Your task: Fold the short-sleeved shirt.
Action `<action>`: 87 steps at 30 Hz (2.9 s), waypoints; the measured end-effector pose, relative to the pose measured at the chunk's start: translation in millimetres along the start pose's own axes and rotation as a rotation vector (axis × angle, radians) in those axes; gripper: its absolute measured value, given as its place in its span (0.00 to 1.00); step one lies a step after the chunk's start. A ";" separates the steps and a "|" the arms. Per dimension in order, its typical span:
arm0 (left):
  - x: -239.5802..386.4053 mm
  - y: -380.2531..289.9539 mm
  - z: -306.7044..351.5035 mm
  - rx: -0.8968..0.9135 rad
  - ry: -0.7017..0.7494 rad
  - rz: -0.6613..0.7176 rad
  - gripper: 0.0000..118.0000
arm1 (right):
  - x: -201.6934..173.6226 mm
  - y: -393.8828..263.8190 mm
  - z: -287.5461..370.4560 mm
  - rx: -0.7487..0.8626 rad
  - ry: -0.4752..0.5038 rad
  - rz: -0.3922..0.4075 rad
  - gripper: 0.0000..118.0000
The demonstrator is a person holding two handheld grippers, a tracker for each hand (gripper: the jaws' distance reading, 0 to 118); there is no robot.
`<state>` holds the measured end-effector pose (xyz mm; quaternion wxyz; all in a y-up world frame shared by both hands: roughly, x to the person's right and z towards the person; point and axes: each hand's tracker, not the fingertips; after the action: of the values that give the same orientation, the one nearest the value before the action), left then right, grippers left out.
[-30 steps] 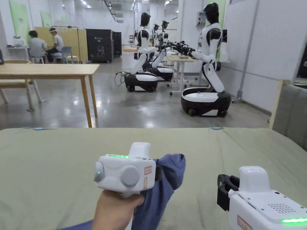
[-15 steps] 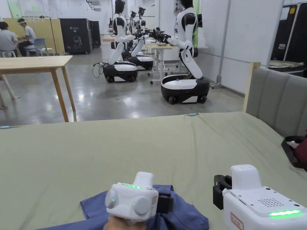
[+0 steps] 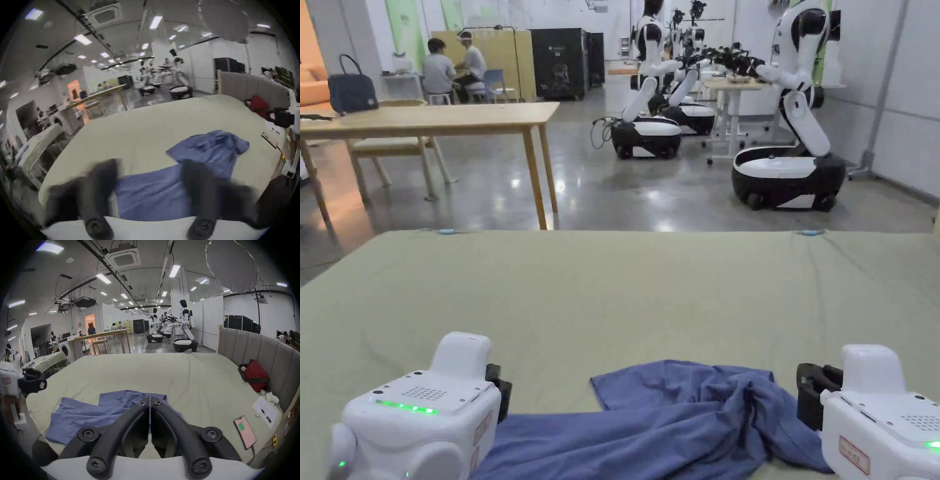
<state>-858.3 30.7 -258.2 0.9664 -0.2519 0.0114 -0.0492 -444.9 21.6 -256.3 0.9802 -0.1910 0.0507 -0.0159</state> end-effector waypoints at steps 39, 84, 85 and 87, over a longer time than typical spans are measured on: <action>-53.8 -32.0 -175.1 -0.378 0.058 0.025 0.05 | 116.2 -95.3 -167.0 -0.560 0.084 0.317 0.99; -108.7 334.4 -143.6 0.303 0.188 0.078 0.04 | 114.7 319.6 -107.2 0.137 -0.241 0.103 0.06; -107.8 321.0 -158.2 0.266 0.179 0.082 0.04 | 114.8 303.4 -118.3 0.131 -0.243 0.105 0.06; -106.2 294.1 -181.3 0.230 0.154 0.100 0.04 | 119.4 273.6 -140.6 0.117 -0.257 0.105 0.06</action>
<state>-946.1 208.7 -560.2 0.9864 -0.1341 0.0923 -0.0211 -337.7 216.7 -500.0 0.9876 -0.1309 -0.0661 0.0568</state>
